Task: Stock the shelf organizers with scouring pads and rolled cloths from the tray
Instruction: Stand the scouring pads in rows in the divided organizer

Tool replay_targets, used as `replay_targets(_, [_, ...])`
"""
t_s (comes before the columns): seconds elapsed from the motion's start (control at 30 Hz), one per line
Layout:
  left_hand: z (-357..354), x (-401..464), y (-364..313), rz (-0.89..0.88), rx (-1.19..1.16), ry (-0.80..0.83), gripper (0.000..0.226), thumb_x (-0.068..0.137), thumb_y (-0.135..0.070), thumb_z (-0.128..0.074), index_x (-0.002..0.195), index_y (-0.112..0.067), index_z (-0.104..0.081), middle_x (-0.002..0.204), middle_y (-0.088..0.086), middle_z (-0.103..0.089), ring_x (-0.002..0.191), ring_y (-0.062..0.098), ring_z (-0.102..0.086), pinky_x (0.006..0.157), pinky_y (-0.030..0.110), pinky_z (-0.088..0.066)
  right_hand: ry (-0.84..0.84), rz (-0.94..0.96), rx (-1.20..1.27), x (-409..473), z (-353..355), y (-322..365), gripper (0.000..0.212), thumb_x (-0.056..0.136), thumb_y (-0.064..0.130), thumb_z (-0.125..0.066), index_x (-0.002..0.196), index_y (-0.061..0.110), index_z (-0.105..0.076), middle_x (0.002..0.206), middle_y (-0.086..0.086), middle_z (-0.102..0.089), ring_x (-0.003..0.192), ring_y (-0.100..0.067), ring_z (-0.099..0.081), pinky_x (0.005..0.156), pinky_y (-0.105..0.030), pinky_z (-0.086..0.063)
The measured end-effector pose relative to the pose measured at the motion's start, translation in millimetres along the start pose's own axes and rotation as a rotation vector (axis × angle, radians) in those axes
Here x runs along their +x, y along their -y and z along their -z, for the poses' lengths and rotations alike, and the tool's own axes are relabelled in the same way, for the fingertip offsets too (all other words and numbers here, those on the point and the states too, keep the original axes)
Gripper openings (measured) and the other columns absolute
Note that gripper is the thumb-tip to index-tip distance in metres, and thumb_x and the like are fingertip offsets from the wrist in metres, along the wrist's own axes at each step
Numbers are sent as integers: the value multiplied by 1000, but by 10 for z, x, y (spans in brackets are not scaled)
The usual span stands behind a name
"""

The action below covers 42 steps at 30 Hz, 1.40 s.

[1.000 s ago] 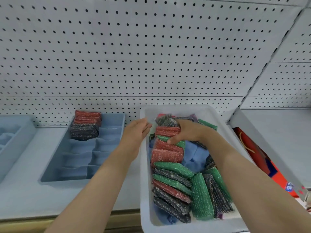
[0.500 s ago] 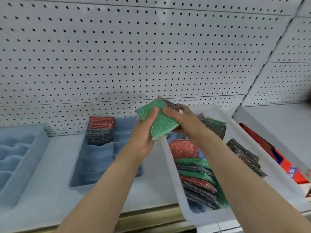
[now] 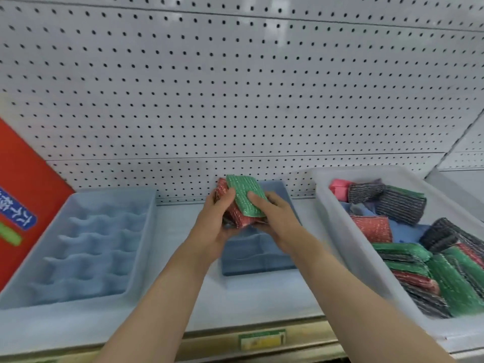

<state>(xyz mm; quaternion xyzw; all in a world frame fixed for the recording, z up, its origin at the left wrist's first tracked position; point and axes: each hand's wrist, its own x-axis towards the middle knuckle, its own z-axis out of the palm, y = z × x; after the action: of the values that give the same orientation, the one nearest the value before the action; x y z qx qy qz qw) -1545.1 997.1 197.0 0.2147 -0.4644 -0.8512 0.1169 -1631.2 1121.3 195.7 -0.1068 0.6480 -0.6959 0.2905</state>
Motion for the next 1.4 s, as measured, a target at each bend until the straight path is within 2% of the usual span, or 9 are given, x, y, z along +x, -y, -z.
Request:
replay_targets(0.17, [347,29,-14,27,48,-67,44,89,-30,-71,130,-30,-55,120,2,-70,108,24,-68,89,51,-57,-106,39,-5,55,-257,-150,26,87,27,-74,100,5,-74,97,-11,-76,96,-30,-72,82,-37,-58])
replay_targets(0.27, [448,61,26,29,17,-124,52,84,-29,-77,130,-28,-53,118,4,-71,104,25,-70,85,51,-58,-149,31,46,83,-267,-196,25,91,26,-70,107,8,-70,106,-12,-74,101,-30,-70,89,-41,-57])
replay_targets(0.37, [576,75,1,28,-101,-239,49,85,-24,-75,129,-24,-54,115,5,-71,102,25,-70,83,49,-59,-322,59,122,187,-116,-119,13,93,21,-66,106,17,-65,104,-4,-70,95,-22,-66,84,-33,-56])
replay_targets(0.5, [725,57,-33,7,-159,-328,45,87,-23,-74,128,-23,-54,114,5,-70,102,25,-69,88,56,-56,-421,209,-207,426,93,-137,25,84,23,-77,107,18,-70,103,-2,-71,88,-15,-64,80,-30,-52])
replay_targets(0.7, [786,63,-62,5,-172,-361,45,86,-23,-74,127,-22,-56,117,8,-70,106,28,-68,88,57,-55,-299,258,-785,687,5,-374,34,80,24,-80,113,16,-75,105,0,-73,96,-18,-67,84,-25,-51])
replay_targets(0.9, [765,68,-10,11,-204,-409,50,85,-23,-75,130,-23,-55,117,8,-70,105,28,-67,86,54,-57,-152,468,-1291,769,-54,-464,30,81,16,-77,111,16,-74,109,-6,-67,112,-27,-52,80,-36,-51])
replay_targets(1.13, [728,64,8,-10,-191,-416,53,82,-26,-78,130,-24,-55,117,6,-71,105,27,-69,85,54,-57,-82,549,-1315,889,-176,-440,21,82,20,-77,103,18,-75,109,-1,-64,112,-22,-49,78,-30,-47])
replay_targets(1.27, [685,61,15,-12,-169,-387,54,81,-26,-78,130,-24,-55,117,8,-71,105,29,-69,86,57,-56,-29,460,-1392,936,-171,-382,24,85,31,-75,106,20,-76,115,0,-59,117,-22,-45,77,-34,-51])
replay_targets(1.4, [591,101,-1,-25,-113,-354,56,80,-31,-79,130,-26,-54,117,6,-71,106,28,-68,87,55,-57,-179,446,-917,704,-288,-119,30,85,52,-68,98,26,-74,98,11,-68,100,-10,-59,83,-27,-51])
